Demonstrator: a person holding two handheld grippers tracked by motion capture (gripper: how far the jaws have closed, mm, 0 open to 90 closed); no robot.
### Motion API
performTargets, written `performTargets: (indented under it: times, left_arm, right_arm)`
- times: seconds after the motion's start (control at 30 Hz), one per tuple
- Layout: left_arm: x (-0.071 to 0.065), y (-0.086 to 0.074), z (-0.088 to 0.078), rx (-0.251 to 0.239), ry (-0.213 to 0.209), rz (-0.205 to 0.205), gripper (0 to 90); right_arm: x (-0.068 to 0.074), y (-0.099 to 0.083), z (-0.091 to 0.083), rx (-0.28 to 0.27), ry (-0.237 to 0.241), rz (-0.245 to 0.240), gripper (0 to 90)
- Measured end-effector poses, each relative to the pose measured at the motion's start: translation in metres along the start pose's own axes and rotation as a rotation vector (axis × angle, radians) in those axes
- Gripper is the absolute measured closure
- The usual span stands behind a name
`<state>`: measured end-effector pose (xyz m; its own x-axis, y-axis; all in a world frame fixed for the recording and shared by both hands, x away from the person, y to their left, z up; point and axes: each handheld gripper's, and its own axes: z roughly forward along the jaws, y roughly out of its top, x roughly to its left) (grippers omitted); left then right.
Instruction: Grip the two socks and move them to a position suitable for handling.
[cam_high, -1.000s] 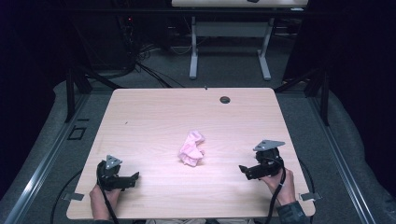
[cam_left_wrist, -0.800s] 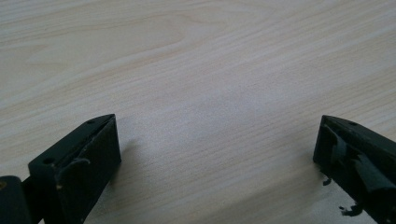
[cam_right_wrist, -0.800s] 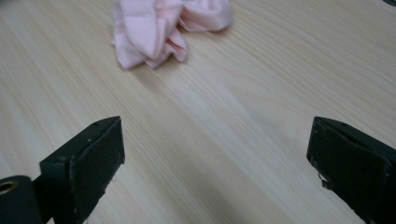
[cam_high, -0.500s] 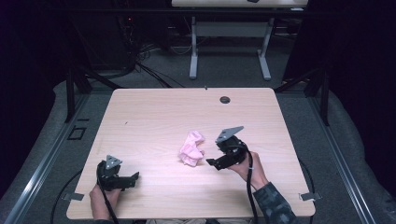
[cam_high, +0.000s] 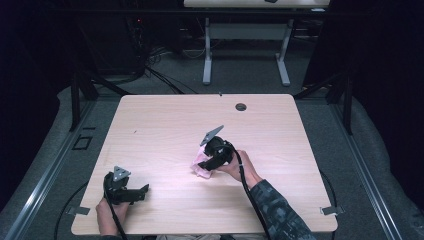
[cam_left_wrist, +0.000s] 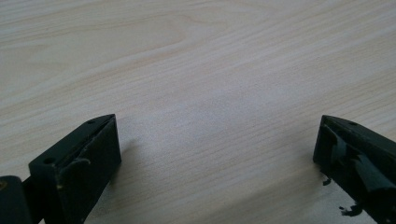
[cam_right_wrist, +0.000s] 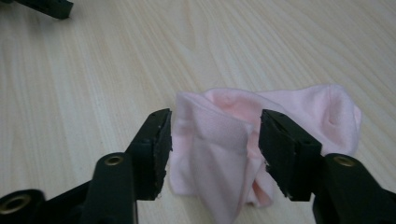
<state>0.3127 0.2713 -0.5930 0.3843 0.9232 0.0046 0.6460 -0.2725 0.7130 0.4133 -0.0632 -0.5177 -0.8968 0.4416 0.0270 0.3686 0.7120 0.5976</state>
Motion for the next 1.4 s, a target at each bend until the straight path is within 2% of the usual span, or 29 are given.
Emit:
performTargets:
  times: [0.1,0.13,0.17,0.2,0.23,0.4,0.57,1.03,1.23,1.4]
  left_arm:
    - [0.000,0.000,0.000,-0.001,0.000,0.000,0.5]
    - [0.000,0.000,0.000,-0.001,0.000,0.000,0.5]
    - [0.000,0.000,0.000,-0.001,0.000,0.000,0.5]
    - [0.000,0.000,0.000,-0.001,0.001,0.001,0.6]
    - [0.000,0.000,0.000,-0.001,0.001,0.001,0.6]
    - [0.000,0.000,0.000,0.000,0.000,0.003,0.6]
    - [0.000,0.000,0.000,0.001,0.000,0.003,0.6]
    - [0.000,0.000,0.000,-0.001,0.001,0.001,0.6]
    - [0.000,0.000,0.000,-0.002,0.002,0.001,0.6]
    - [0.000,0.000,0.000,-0.002,0.002,0.000,0.6]
  right_arm:
    - [-0.004,0.004,0.012,0.045,0.012,0.001,41.9]
    - [-0.004,0.004,0.015,0.061,0.013,0.000,44.1]
    - [-0.004,0.004,0.015,0.061,0.013,0.000,44.1]
    - [-0.003,0.003,0.019,0.080,0.013,-0.003,52.0]
    - [-0.003,0.003,0.020,0.091,0.012,-0.005,55.4]
    - [0.000,0.000,0.015,0.073,0.005,-0.006,74.0]
    - [-0.001,-0.001,0.002,0.027,0.007,0.014,80.1]
    - [-0.009,-0.004,-0.045,-0.133,0.002,0.111,81.1]
    - [-0.006,-0.005,-0.064,-0.184,0.005,0.119,81.3]
    - [0.005,-0.005,-0.083,-0.230,0.005,0.112,81.3]
